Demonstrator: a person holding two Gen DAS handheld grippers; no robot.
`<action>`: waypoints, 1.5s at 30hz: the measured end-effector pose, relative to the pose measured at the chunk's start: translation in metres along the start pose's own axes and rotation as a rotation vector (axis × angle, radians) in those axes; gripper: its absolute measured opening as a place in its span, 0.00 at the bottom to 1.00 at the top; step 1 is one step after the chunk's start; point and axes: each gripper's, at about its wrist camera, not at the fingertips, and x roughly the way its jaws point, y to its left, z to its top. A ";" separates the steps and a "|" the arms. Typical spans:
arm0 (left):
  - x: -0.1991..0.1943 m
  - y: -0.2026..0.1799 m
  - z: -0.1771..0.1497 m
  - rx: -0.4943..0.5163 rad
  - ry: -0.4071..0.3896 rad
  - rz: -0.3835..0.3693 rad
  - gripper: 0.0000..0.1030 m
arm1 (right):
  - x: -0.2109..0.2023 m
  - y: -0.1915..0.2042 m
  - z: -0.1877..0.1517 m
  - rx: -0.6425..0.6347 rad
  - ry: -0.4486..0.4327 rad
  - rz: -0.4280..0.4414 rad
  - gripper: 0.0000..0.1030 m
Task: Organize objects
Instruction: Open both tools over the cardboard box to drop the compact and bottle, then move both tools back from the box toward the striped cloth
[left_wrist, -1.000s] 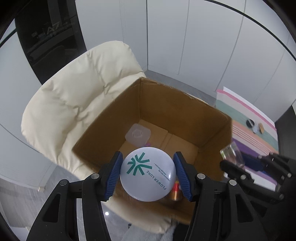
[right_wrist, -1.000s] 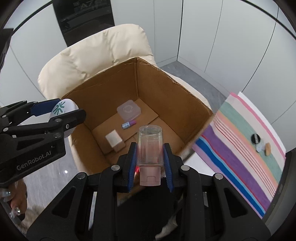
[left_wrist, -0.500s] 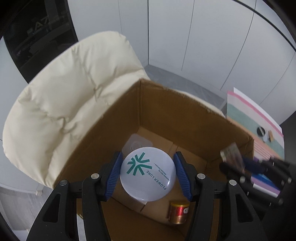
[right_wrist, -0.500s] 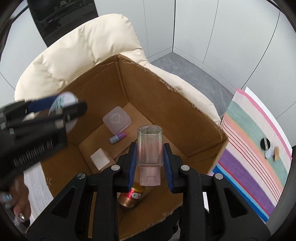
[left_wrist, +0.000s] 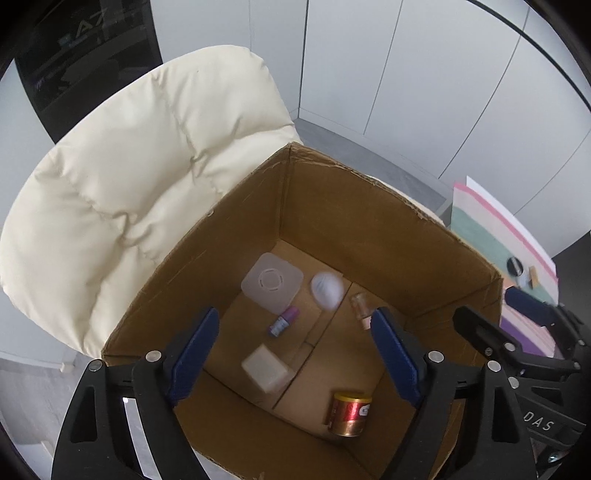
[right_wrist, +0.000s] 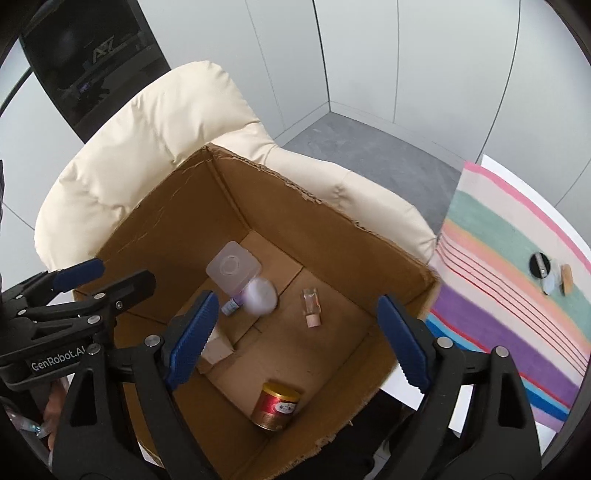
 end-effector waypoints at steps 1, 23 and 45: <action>-0.001 -0.001 -0.001 0.002 0.001 -0.003 0.83 | -0.001 0.000 -0.001 -0.005 0.000 -0.011 0.87; -0.062 0.000 -0.041 -0.012 -0.067 -0.067 0.83 | -0.063 0.003 -0.033 -0.022 -0.044 -0.048 0.87; -0.102 0.002 -0.108 -0.077 -0.083 -0.119 0.85 | -0.123 0.004 -0.118 -0.054 -0.044 -0.043 0.87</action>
